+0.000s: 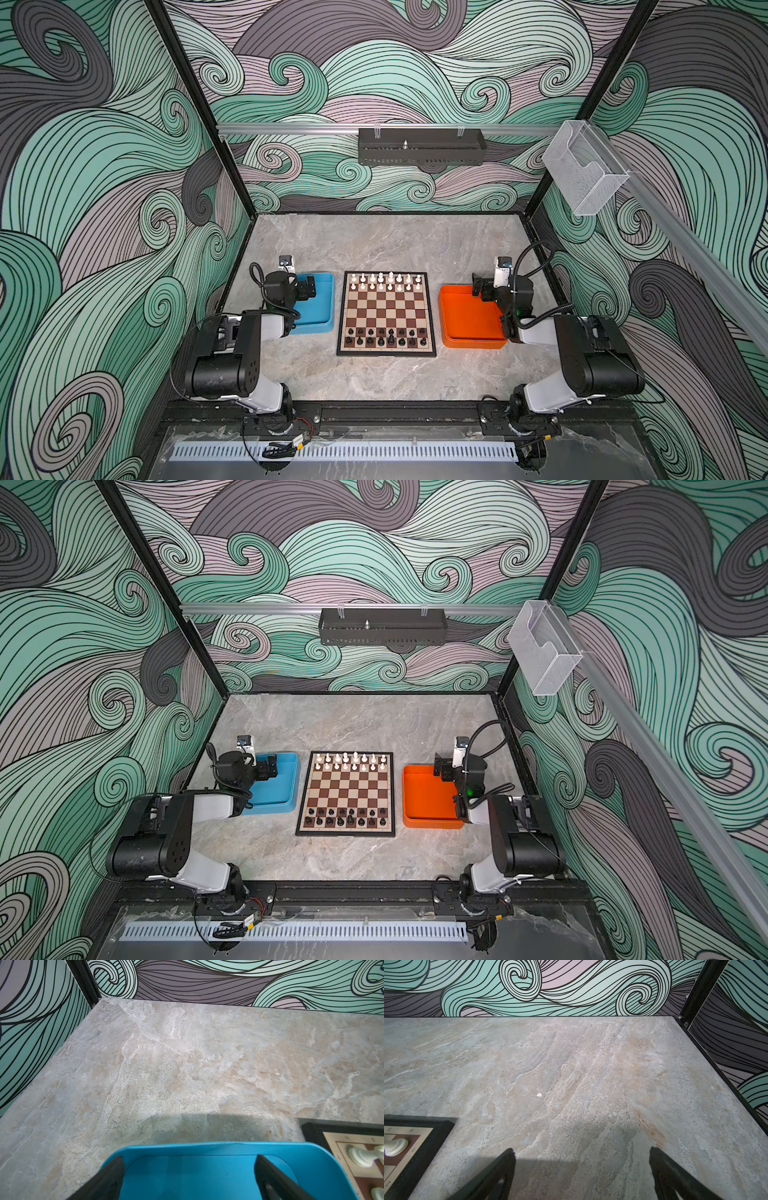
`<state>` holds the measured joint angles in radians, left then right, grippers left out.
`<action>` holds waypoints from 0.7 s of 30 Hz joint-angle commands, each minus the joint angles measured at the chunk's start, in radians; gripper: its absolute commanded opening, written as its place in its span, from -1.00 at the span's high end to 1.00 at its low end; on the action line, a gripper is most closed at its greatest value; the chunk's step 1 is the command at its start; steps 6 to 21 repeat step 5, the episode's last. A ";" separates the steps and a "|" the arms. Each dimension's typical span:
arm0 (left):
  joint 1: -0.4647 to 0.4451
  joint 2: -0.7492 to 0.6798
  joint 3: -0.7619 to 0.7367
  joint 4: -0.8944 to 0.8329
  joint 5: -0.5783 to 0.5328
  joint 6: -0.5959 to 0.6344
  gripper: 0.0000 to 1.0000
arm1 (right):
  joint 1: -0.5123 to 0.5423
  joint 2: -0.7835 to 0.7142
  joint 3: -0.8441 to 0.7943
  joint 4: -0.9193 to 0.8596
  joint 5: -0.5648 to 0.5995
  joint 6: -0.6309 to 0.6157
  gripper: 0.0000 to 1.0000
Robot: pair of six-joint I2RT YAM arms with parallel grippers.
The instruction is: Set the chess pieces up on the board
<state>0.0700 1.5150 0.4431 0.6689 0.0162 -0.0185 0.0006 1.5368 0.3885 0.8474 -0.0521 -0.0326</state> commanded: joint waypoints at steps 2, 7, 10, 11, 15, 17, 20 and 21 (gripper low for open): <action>0.007 0.008 0.025 -0.008 0.018 -0.003 -0.97 | -0.004 0.006 0.024 -0.013 0.000 0.008 -0.99; 0.007 0.008 0.026 -0.008 0.019 -0.003 -0.97 | -0.004 0.002 0.022 -0.009 0.000 0.007 -0.99; 0.007 0.008 0.026 -0.008 0.019 -0.003 -0.97 | -0.004 0.002 0.022 -0.009 0.000 0.007 -0.99; 0.007 0.008 0.026 -0.008 0.019 -0.003 -0.97 | -0.004 0.002 0.022 -0.009 0.000 0.007 -0.99; 0.007 0.008 0.026 -0.008 0.019 -0.003 -0.97 | -0.004 0.002 0.022 -0.009 0.000 0.007 -0.99; 0.007 0.008 0.026 -0.008 0.019 -0.003 -0.97 | -0.004 0.002 0.022 -0.009 0.000 0.007 -0.99; 0.007 0.008 0.026 -0.008 0.019 -0.003 -0.97 | -0.004 0.002 0.022 -0.009 0.000 0.007 -0.99; 0.007 0.008 0.026 -0.008 0.019 -0.003 -0.97 | -0.004 0.002 0.022 -0.009 0.000 0.007 -0.99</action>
